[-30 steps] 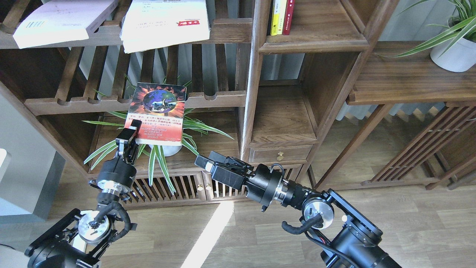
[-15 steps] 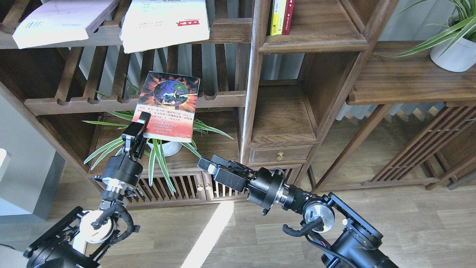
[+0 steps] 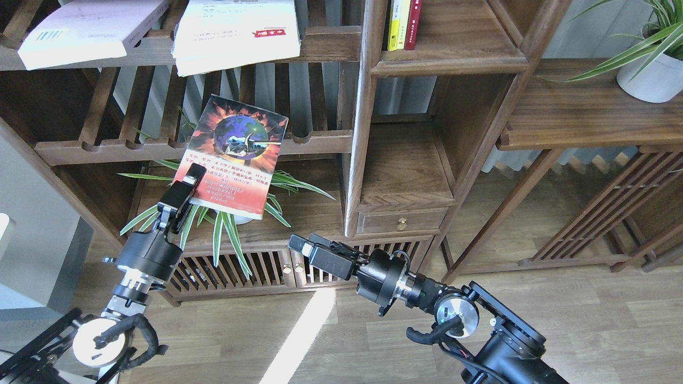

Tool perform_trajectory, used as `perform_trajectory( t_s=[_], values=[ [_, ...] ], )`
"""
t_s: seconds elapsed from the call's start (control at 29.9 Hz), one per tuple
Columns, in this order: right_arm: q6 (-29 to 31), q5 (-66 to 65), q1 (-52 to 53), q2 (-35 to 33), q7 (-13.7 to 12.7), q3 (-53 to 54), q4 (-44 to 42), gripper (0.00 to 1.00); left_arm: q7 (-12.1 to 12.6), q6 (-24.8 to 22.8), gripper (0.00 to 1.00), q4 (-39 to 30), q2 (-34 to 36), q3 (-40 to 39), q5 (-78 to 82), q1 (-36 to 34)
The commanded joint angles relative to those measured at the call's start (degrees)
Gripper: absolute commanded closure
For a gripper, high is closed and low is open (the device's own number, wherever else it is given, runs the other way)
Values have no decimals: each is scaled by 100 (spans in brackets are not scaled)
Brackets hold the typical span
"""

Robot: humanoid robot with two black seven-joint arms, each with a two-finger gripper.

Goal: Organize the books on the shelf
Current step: 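Tilt the red book out toward the right gripper with the left gripper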

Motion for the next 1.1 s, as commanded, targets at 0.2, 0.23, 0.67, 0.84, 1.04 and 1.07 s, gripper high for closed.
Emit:
perform_trajectory(
  t_s=[0.2,0.23,0.67,0.84,1.04,1.07],
  values=[
    [-9,70,48,0,-9,-76,-206,0,46,-1,99,-652,436,12,-9,460],
    [-9,96,75,0,-9,-93,-258,0,46,-1,99,-670,436,38,-9,451],
    [-18,404,277,0,-9,-85,-338,0,626,-1,99,-1109,480,372,8,486],
    [-26,650,523,0,-9,-76,-373,0,740,-1,99,-1153,471,460,8,486],
    [-44,773,716,0,-18,-50,-443,0,749,-1,99,-1215,488,451,8,478],
    [-44,790,760,0,-18,-50,-469,0,749,-1,99,-1215,488,451,8,478]
  ],
)
